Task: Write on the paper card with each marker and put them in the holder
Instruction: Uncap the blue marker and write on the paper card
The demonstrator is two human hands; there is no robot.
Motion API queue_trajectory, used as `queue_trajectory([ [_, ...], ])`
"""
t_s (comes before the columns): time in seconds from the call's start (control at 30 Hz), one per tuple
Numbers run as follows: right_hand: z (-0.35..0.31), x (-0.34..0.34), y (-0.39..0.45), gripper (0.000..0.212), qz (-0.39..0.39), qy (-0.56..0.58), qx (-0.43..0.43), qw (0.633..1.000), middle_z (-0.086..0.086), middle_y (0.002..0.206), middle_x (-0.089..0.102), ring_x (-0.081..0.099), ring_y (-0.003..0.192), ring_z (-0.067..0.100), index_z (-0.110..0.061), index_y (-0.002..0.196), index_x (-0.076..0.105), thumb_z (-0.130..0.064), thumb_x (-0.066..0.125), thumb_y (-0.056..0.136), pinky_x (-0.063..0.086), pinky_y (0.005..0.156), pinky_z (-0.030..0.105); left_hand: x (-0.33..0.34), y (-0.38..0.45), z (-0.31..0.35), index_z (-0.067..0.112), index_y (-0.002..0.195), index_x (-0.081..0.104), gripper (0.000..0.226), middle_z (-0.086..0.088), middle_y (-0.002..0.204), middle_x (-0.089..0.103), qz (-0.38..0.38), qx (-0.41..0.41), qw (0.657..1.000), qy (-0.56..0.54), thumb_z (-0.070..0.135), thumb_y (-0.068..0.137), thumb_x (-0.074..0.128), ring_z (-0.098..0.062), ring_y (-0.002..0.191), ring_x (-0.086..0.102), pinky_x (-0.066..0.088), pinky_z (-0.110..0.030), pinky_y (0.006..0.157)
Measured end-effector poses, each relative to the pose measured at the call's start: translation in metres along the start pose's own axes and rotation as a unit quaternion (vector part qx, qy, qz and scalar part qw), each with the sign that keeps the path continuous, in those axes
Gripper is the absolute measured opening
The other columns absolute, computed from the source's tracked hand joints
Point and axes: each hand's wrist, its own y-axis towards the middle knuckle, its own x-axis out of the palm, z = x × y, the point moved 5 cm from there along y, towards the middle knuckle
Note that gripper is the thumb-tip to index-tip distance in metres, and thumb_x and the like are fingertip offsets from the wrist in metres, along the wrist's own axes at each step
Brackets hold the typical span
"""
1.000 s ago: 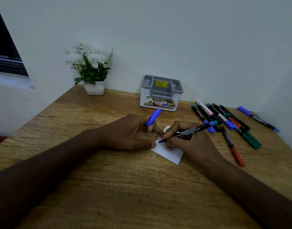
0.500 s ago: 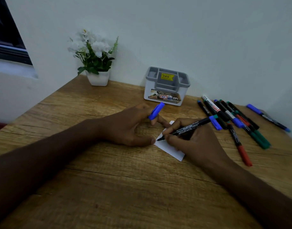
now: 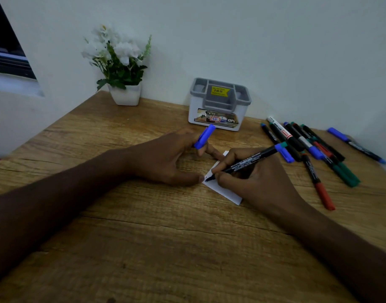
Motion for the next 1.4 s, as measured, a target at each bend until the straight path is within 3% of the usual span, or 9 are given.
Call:
queue_trajectory([
  [0.07, 0.002, -0.002, 0.001, 0.010, 0.017, 0.004, 0.006, 1.000, -0.007, 0.082, 0.082, 0.075, 0.079, 0.014, -0.026, 0.079, 0.083, -0.031, 0.076, 0.074, 0.059, 0.073, 0.033, 0.000, 0.000, 0.000, 0.027, 0.127, 0.056, 0.053, 0.014, 0.133, 0.049, -0.004, -0.005, 1.000, 0.006, 0.049, 0.086, 0.080, 0.005, 0.117, 0.046, 0.042, -0.019, 0.097],
  [0.23, 0.005, -0.002, 0.002, 0.005, 0.017, 0.008, 0.018, 1.000, -0.008, 0.081, 0.082, 0.074, 0.076, 0.017, -0.032, 0.076, 0.081, -0.031, 0.076, 0.075, 0.058, 0.067, 0.034, 0.001, 0.001, -0.001, 0.027, 0.124, 0.057, 0.049, 0.016, 0.133, 0.048, -0.006, -0.003, 1.000, 0.003, 0.048, 0.086, 0.080, 0.010, 0.121, 0.043, 0.037, -0.010, 0.093],
  [0.37, 0.007, -0.004, 0.002, 0.009, 0.024, 0.010, 0.035, 0.999, -0.005, 0.080, 0.081, 0.074, 0.074, 0.019, -0.030, 0.078, 0.082, -0.034, 0.076, 0.074, 0.058, 0.070, 0.044, 0.001, 0.001, 0.002, 0.027, 0.120, 0.059, 0.045, 0.032, 0.129, 0.046, -0.003, 0.012, 1.000, -0.002, 0.046, 0.086, 0.080, 0.021, 0.120, 0.039, 0.033, -0.004, 0.094],
  [0.67, 0.009, -0.004, 0.002, 0.007, 0.031, 0.009, 0.041, 0.999, -0.007, 0.081, 0.082, 0.074, 0.072, 0.014, -0.030, 0.078, 0.082, -0.031, 0.076, 0.076, 0.060, 0.069, 0.039, 0.000, 0.001, 0.007, 0.028, 0.116, 0.058, 0.041, 0.007, 0.137, 0.053, -0.015, 0.001, 1.000, 0.000, 0.047, 0.087, 0.079, -0.011, 0.125, 0.050, 0.047, -0.043, 0.107],
  [0.83, 0.010, -0.004, 0.002, 0.008, 0.030, 0.006, 0.039, 0.999, -0.011, 0.082, 0.081, 0.075, 0.074, 0.009, -0.030, 0.082, 0.083, -0.027, 0.077, 0.078, 0.062, 0.069, 0.032, 0.000, 0.000, 0.003, 0.028, 0.123, 0.057, 0.048, 0.017, 0.128, 0.050, -0.008, -0.003, 1.000, -0.001, 0.051, 0.086, 0.078, 0.010, 0.118, 0.045, 0.041, -0.017, 0.094],
  [0.93, 0.011, -0.006, 0.002, 0.007, 0.040, 0.003, 0.042, 0.998, -0.012, 0.081, 0.080, 0.073, 0.076, 0.010, -0.031, 0.081, 0.083, -0.027, 0.078, 0.078, 0.058, 0.065, 0.027, 0.000, 0.001, 0.003, 0.033, 0.114, 0.057, 0.039, 0.015, 0.129, 0.051, -0.007, 0.001, 1.000, -0.006, 0.048, 0.086, 0.079, 0.007, 0.119, 0.045, 0.041, -0.019, 0.096],
  [1.03, 0.011, -0.005, 0.002, 0.007, 0.032, -0.003, 0.047, 0.998, -0.009, 0.080, 0.080, 0.072, 0.074, 0.013, -0.030, 0.081, 0.083, -0.024, 0.079, 0.080, 0.057, 0.064, 0.029, 0.000, 0.002, 0.002, 0.031, 0.111, 0.057, 0.038, 0.018, 0.130, 0.052, -0.008, 0.003, 1.000, -0.013, 0.047, 0.086, 0.080, 0.007, 0.120, 0.046, 0.043, -0.019, 0.099],
  [1.13, 0.012, -0.006, 0.002, 0.006, 0.036, 0.004, 0.058, 0.998, -0.008, 0.082, 0.081, 0.072, 0.073, 0.011, -0.029, 0.081, 0.083, -0.025, 0.079, 0.080, 0.057, 0.064, 0.029, 0.001, 0.001, -0.001, 0.028, 0.121, 0.058, 0.047, 0.035, 0.124, 0.042, -0.003, 0.002, 1.000, -0.011, 0.049, 0.085, 0.079, 0.025, 0.115, 0.038, 0.034, 0.002, 0.087],
  [1.4, 0.013, -0.007, 0.002, 0.007, 0.048, 0.005, 0.077, 0.996, -0.006, 0.083, 0.081, 0.074, 0.075, 0.014, -0.029, 0.083, 0.082, -0.030, 0.078, 0.078, 0.062, 0.073, 0.044, 0.002, 0.002, -0.005, 0.025, 0.122, 0.057, 0.048, 0.033, 0.124, 0.041, 0.007, 0.004, 1.000, -0.006, 0.047, 0.086, 0.080, 0.028, 0.114, 0.035, 0.027, 0.010, 0.084],
])
